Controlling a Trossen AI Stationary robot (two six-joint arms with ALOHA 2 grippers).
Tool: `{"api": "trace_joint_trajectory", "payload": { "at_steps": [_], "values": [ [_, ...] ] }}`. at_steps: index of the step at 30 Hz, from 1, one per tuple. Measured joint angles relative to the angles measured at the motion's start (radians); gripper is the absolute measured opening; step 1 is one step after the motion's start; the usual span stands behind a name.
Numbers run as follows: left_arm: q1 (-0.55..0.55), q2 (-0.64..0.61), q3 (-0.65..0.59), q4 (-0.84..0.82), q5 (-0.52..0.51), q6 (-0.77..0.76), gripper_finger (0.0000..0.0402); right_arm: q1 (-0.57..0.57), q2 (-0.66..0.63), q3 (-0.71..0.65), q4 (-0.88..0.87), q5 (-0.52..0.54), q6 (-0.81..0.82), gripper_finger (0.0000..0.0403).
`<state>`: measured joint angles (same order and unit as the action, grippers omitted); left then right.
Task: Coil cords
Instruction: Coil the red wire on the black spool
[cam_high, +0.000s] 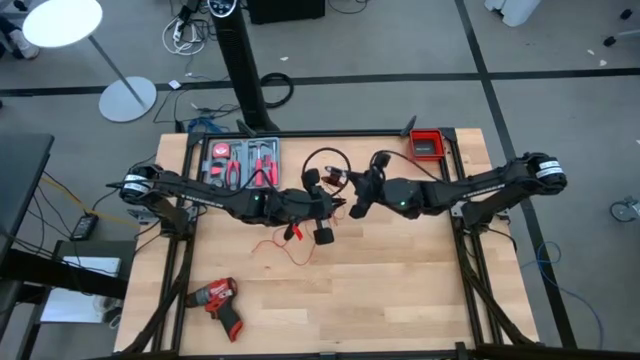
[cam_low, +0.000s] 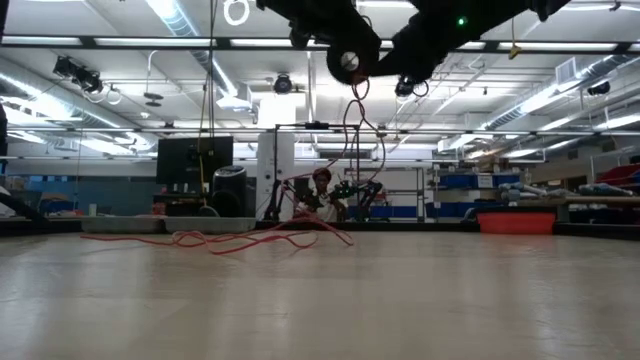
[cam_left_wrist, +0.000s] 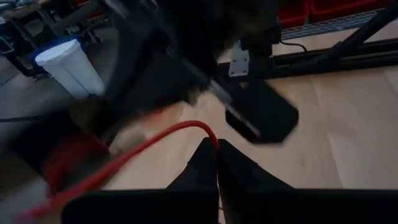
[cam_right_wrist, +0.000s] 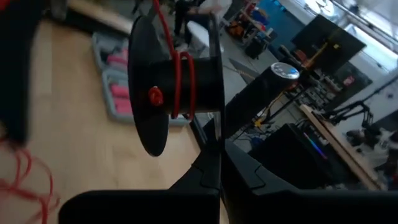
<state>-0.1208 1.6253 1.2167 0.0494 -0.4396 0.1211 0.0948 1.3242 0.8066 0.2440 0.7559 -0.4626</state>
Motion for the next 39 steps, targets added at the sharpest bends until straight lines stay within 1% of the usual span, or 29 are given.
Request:
{"api": "trace_joint_trajectory", "payload": {
  "at_steps": [4, 10, 13, 16, 22, 32, 35, 39],
  "values": [
    [0.009, 0.000, 0.000, 0.004, -0.010, -0.001, 0.0000, 0.000, 0.051, 0.000, 0.004, 0.012, -0.064, 0.0000],
    [0.011, 0.001, 0.000, -0.001, -0.013, -0.002, 0.0000, 0.000, 0.082, 0.000, 0.037, 0.078, -0.077, 0.0000],
    [0.011, 0.020, 0.000, 0.006, -0.013, -0.002, 0.0000, 0.000, 0.081, 0.000, 0.082, 0.074, -0.075, 0.0000],
    [0.012, 0.067, 0.000, 0.008, -0.003, 0.002, 0.0000, 0.000, 0.081, 0.000, 0.126, 0.053, -0.082, 0.0000],
    [0.025, 0.131, -0.002, 0.008, -0.011, 0.003, 0.0000, -0.002, 0.081, -0.001, 0.123, 0.053, -0.082, 0.0000],
    [0.032, 0.110, -0.002, 0.011, -0.049, 0.005, 0.0001, 0.001, 0.081, -0.001, 0.099, 0.065, -0.066, 0.0000],
    [0.029, 0.105, -0.002, 0.003, -0.075, 0.005, 0.0011, 0.001, 0.081, -0.001, 0.099, 0.068, -0.066, 0.0000],
    [0.028, 0.105, -0.002, 0.007, -0.083, 0.000, 0.0050, 0.001, 0.081, -0.001, 0.095, 0.088, -0.072, 0.0000]
  ]
}}
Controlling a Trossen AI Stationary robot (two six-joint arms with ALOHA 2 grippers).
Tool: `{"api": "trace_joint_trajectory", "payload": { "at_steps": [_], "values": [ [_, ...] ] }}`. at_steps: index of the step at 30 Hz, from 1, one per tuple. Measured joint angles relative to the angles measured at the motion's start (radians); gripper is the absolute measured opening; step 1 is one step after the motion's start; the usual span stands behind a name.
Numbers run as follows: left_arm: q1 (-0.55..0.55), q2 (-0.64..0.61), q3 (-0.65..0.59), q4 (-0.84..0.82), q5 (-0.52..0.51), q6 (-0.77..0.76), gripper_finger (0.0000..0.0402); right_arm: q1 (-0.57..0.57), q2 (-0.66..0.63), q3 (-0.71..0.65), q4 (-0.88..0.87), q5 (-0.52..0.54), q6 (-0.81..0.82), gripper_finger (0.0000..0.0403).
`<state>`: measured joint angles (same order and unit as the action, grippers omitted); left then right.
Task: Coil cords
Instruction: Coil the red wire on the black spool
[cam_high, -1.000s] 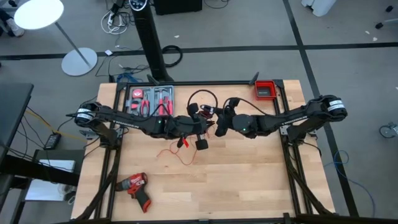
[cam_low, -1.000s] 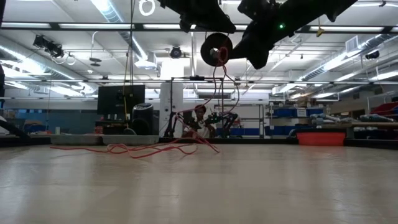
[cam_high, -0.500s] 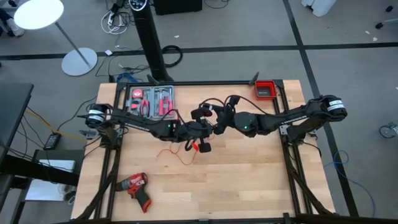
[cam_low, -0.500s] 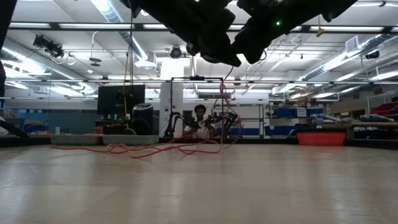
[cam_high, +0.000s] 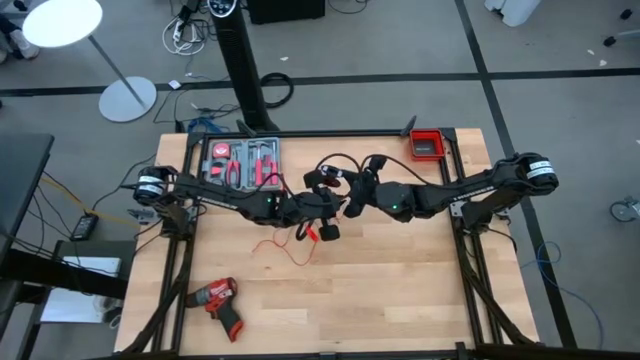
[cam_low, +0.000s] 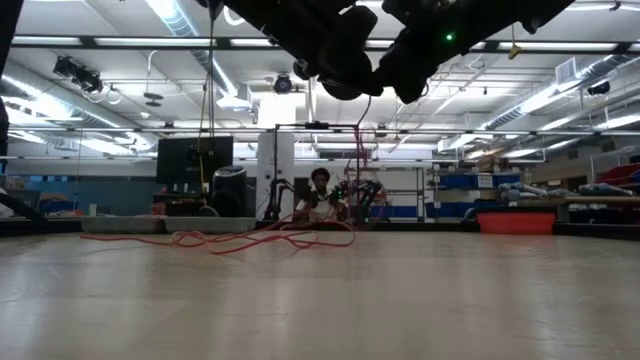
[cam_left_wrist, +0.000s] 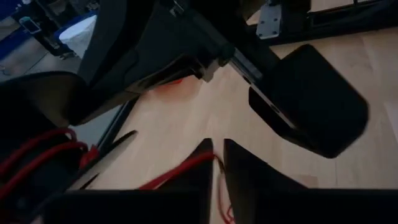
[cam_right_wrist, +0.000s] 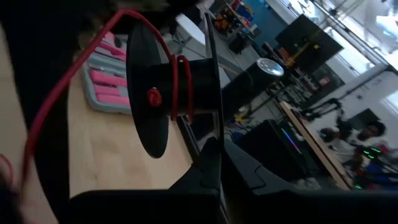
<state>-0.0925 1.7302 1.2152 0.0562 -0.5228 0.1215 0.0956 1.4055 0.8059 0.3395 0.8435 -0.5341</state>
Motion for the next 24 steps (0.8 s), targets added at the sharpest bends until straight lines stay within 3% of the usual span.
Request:
{"api": "trace_joint_trajectory", "payload": {
  "at_steps": [7, 14, 24],
  "values": [
    [-0.027, -0.001, 0.000, -0.062, -0.003, -0.037, 0.0098, 0.013, -0.037, 0.000, -0.059, 0.043, 0.034, 0.0000],
    [-0.039, -0.027, 0.000, -0.082, -0.059, -0.044, 0.0101, 0.028, -0.059, 0.000, -0.161, 0.103, 0.058, 0.0000],
    [-0.039, -0.039, 0.000, -0.069, -0.059, -0.020, 0.0101, 0.053, -0.058, 0.000, -0.236, 0.210, -0.041, 0.0000]
  ]
}}
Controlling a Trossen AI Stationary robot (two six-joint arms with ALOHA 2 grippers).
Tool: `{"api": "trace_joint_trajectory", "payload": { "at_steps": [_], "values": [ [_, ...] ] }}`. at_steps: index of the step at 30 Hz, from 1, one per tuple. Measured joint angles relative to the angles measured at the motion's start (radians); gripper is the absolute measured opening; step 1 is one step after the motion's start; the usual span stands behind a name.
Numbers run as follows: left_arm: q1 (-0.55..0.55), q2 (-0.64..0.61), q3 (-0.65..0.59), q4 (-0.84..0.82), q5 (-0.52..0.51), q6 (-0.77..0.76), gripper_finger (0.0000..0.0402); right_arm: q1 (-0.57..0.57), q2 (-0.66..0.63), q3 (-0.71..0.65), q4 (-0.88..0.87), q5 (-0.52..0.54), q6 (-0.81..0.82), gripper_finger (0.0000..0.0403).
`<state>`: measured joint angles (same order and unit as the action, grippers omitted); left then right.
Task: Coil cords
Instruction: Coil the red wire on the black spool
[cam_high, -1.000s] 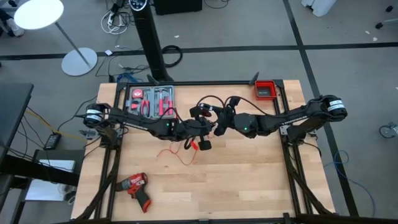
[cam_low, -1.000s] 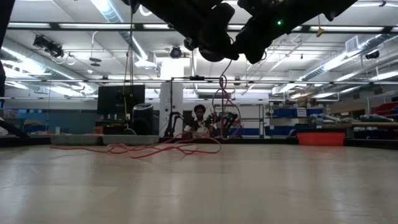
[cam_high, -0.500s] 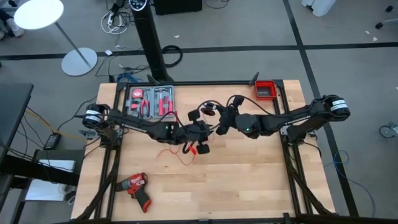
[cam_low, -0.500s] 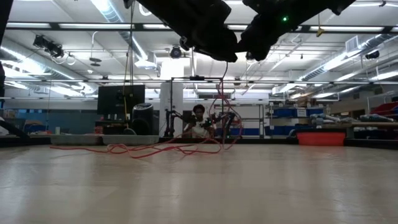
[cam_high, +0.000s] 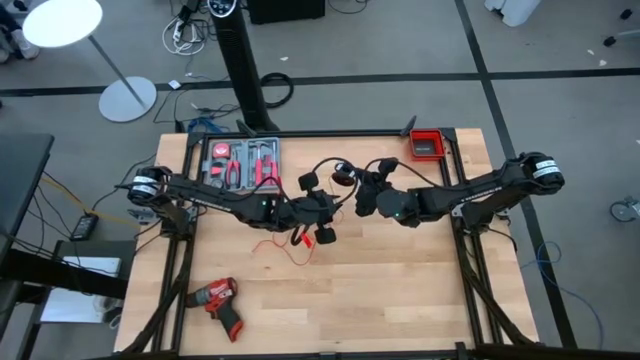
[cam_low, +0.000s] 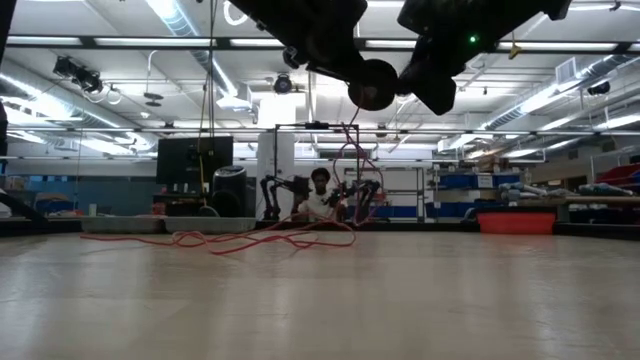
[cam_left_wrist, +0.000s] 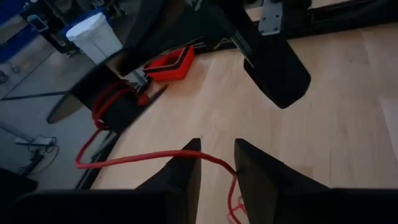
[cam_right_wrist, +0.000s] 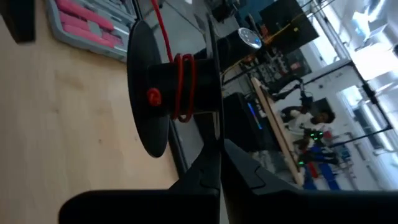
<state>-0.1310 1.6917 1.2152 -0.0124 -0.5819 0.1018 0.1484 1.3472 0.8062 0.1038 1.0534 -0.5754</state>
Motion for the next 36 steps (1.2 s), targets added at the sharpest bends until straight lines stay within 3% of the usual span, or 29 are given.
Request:
{"api": "trace_joint_trajectory", "payload": {
  "at_steps": [9, 17, 27, 36],
  "values": [
    [-0.015, 0.000, 0.000, 0.128, 0.012, 0.121, 0.0101, -0.020, 0.000, 0.000, -0.005, 0.027, -0.030, 0.0000],
    [0.003, 0.001, 0.000, 0.204, 0.144, 0.290, 0.0101, -0.025, 0.000, 0.000, 0.015, -0.010, -0.020, 0.0000],
    [0.048, 0.001, 0.000, 0.152, 0.244, 0.285, 0.0101, 0.009, 0.000, 0.000, 0.058, -0.044, 0.025, 0.0000],
    [-0.012, 0.002, 0.000, 0.124, 0.273, 0.257, 0.0101, 0.003, -0.074, 0.000, 0.057, -0.027, 0.036, 0.0000]
  ]
}}
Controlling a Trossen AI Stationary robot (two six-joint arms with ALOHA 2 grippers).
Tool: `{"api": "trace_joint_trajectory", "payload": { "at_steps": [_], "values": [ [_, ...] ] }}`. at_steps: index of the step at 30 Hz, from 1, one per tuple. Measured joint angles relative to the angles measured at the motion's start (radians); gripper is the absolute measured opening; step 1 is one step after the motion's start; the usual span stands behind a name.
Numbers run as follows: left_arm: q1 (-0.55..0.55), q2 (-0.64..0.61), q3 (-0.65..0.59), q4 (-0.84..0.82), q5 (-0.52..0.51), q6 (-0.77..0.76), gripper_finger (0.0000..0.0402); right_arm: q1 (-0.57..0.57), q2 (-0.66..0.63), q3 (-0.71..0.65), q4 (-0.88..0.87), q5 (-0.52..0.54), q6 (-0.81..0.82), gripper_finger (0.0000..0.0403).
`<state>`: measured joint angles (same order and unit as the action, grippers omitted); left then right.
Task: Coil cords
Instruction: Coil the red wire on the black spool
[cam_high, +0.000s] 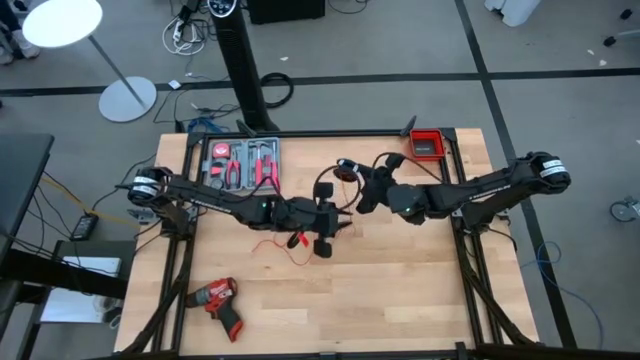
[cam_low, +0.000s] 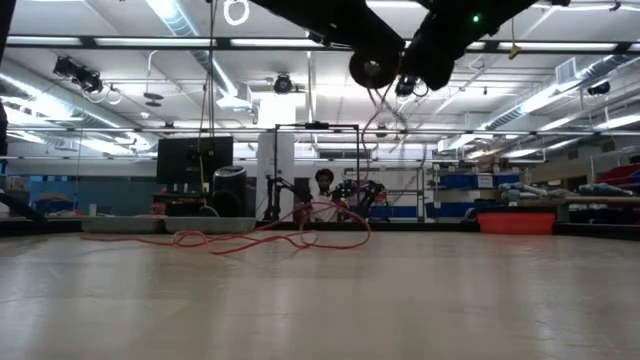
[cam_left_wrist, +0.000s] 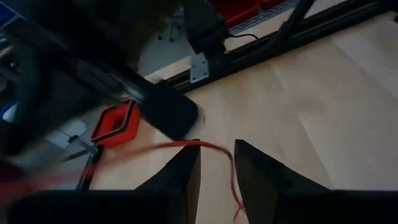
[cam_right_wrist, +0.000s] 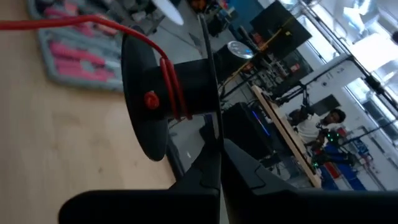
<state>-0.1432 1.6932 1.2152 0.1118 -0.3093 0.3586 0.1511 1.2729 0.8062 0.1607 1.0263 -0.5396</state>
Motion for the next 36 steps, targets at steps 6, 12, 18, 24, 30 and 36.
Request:
{"api": "trace_joint_trajectory", "payload": {
  "at_steps": [6, 12, 18, 24, 30, 36],
  "values": [
    [-0.008, 0.000, 0.000, -0.026, -0.062, -0.053, 0.0101, -0.007, -0.056, 0.000, 0.023, -0.074, 0.067, 0.0000],
    [-0.008, 0.000, 0.000, -0.008, -0.149, -0.056, 0.0101, -0.003, -0.055, 0.000, 0.022, -0.085, 0.111, 0.0000],
    [-0.008, 0.000, 0.000, 0.017, -0.171, -0.055, 0.0101, -0.002, -0.055, 0.000, 0.028, -0.088, 0.130, 0.0000],
    [-0.020, 0.000, 0.000, 0.015, -0.173, -0.051, 0.0101, -0.002, -0.064, 0.000, 0.030, -0.088, 0.128, 0.0000],
    [-0.039, 0.000, 0.000, -0.022, -0.218, -0.046, 0.0101, -0.002, -0.111, 0.000, 0.001, -0.081, 0.122, 0.0000],
    [-0.050, -0.001, 0.000, -0.040, -0.265, -0.046, 0.0101, 0.000, -0.172, 0.000, -0.117, -0.155, 0.168, 0.0000]
  ]
}}
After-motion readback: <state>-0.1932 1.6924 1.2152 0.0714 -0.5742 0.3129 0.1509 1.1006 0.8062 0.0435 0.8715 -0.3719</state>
